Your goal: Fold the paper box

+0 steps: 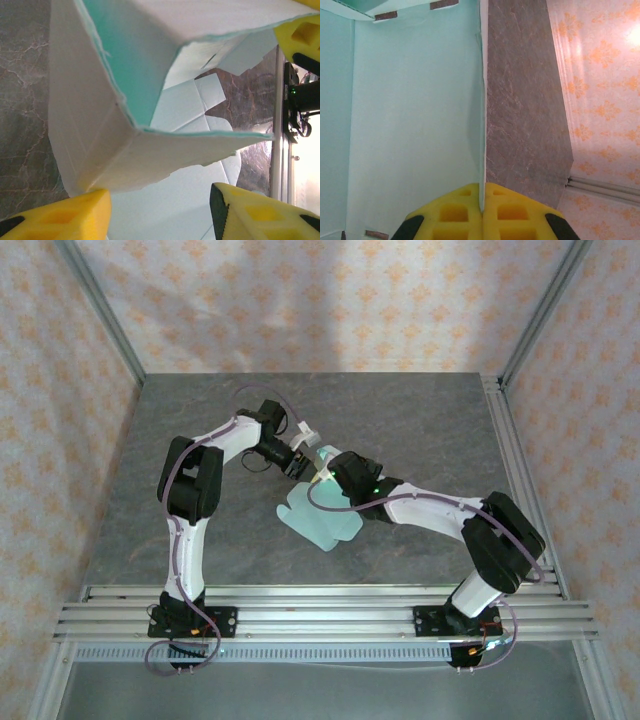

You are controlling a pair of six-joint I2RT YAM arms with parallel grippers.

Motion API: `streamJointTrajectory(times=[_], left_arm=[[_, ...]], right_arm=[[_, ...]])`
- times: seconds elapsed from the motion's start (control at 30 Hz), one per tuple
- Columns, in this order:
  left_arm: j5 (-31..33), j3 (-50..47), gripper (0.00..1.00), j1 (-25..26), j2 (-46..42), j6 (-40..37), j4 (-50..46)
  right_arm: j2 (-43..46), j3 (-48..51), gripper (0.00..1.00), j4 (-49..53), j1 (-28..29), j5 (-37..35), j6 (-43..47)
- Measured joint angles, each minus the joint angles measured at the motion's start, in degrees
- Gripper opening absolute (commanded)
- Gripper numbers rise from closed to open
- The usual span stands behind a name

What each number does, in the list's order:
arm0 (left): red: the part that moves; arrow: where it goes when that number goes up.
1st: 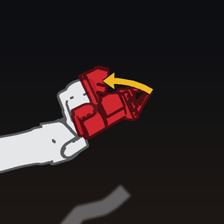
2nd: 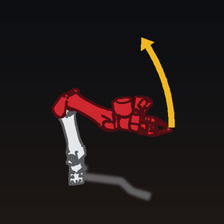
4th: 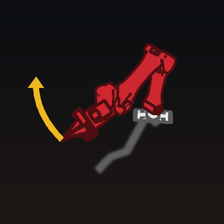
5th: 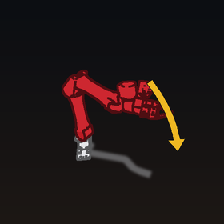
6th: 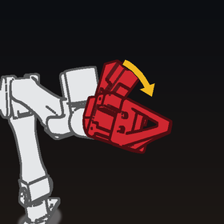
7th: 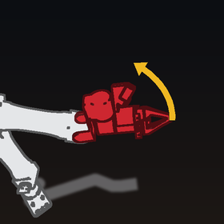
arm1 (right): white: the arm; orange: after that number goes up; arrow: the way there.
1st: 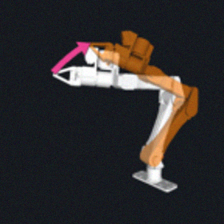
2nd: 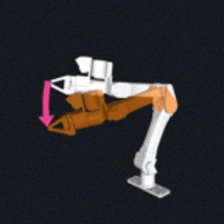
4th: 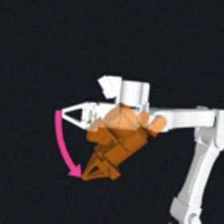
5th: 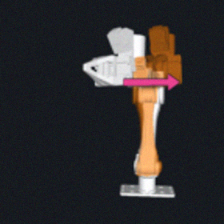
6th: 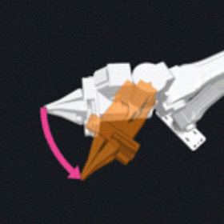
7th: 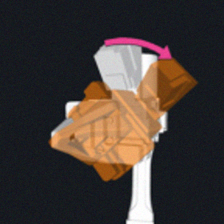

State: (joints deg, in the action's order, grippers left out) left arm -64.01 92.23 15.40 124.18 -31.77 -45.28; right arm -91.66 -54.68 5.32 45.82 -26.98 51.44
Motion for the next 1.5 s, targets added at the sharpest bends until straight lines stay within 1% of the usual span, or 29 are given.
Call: streamJointTrajectory(times=[0.23, 0.53, 0.63, 0.87, 1.0, 1.27, 1.5], left_arm=[[1.1, 0.0, 0.55, 0.0, 0.0, 0.4, 0.1], [1.9, -0.4, 0.55, 0.0, 0.0, 2.2, 2.3], [1.9, -1.0, 0.54, -0.1, 0.0, 3.4, 3.7], [1.9, -2.0, 0.55, -0.5, -0.1, 5.0, 5.7], [2.2, -5.1, 0.55, -0.9, -1.9, 6.5, 7.1], [3.7, -11.3, 0.55, -3.3, -10.4, 8.9, 9.4], [3.7, -14.8, 0.57, -5.8, -14.9, 9.7, 12.4]], right_arm=[[-1.5, 1.4, 0.00, -6.0, 1.7, -4.1, 5.1], [-5.3, 8.8, 0.00, -28.4, 3.3, -10.8, 18.6], [-6.1, 9.9, 0.00, -33.1, 3.3, -11.5, 21.2], [-6.7, 11.0, 0.00, -39.3, 3.4, -11.7, 24.7], [-8.3, 11.5, 0.00, -42.3, 3.4, -11.7, 25.9], [-8.9, 11.8, 0.00, -44.5, 3.4, -11.8, 26.2], [-9.1, 14.9, 0.00, -49.0, 3.4, -11.8, 27.4]])
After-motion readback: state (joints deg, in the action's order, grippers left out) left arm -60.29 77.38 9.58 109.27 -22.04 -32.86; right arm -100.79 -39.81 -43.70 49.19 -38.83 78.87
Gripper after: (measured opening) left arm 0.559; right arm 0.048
